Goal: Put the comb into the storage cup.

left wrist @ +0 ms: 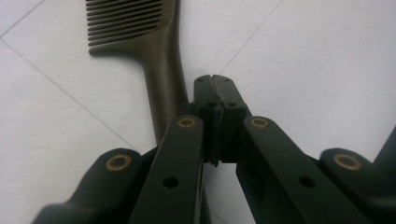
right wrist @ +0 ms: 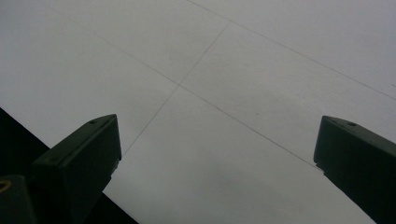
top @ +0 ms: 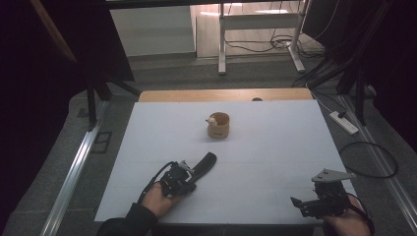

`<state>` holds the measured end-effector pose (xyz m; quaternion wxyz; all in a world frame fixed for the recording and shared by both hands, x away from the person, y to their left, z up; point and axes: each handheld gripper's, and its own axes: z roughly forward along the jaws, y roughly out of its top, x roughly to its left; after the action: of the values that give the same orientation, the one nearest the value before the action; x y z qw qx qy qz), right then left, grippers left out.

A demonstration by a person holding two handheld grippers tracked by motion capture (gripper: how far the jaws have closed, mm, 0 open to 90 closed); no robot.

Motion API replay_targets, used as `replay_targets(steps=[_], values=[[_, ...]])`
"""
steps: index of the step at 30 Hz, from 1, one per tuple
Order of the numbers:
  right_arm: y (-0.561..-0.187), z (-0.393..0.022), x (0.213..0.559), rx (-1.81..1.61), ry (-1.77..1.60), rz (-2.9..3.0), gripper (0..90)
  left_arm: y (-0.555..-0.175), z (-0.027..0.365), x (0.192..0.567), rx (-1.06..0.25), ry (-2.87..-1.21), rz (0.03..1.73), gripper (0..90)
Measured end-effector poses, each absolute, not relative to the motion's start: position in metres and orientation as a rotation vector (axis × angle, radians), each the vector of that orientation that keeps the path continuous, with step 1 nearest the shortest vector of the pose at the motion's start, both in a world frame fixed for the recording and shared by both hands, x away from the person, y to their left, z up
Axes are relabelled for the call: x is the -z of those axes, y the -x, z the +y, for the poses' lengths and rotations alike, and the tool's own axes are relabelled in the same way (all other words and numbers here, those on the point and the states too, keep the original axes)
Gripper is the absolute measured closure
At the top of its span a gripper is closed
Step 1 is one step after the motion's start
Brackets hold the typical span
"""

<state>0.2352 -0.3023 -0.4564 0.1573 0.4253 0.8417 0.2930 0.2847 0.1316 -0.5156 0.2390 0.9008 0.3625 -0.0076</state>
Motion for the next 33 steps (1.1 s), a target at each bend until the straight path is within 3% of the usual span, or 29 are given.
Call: replay_targets(steps=[20,29,33], values=[[-0.236,-0.302,0.457,-0.829,-1.211,2.415,1.3,-0.294,0.147,0.514,0.008,-2.428,1.056,88.6],[-0.236,-0.302,0.457,-0.826,-1.213,2.417,1.3,-0.290,0.149,0.500,-0.039,-2.379,1.020,78.9],[-0.236,-0.302,0.457,-0.825,-1.212,2.417,1.3,-0.289,0.149,0.497,-0.067,-2.384,1.015,67.8]])
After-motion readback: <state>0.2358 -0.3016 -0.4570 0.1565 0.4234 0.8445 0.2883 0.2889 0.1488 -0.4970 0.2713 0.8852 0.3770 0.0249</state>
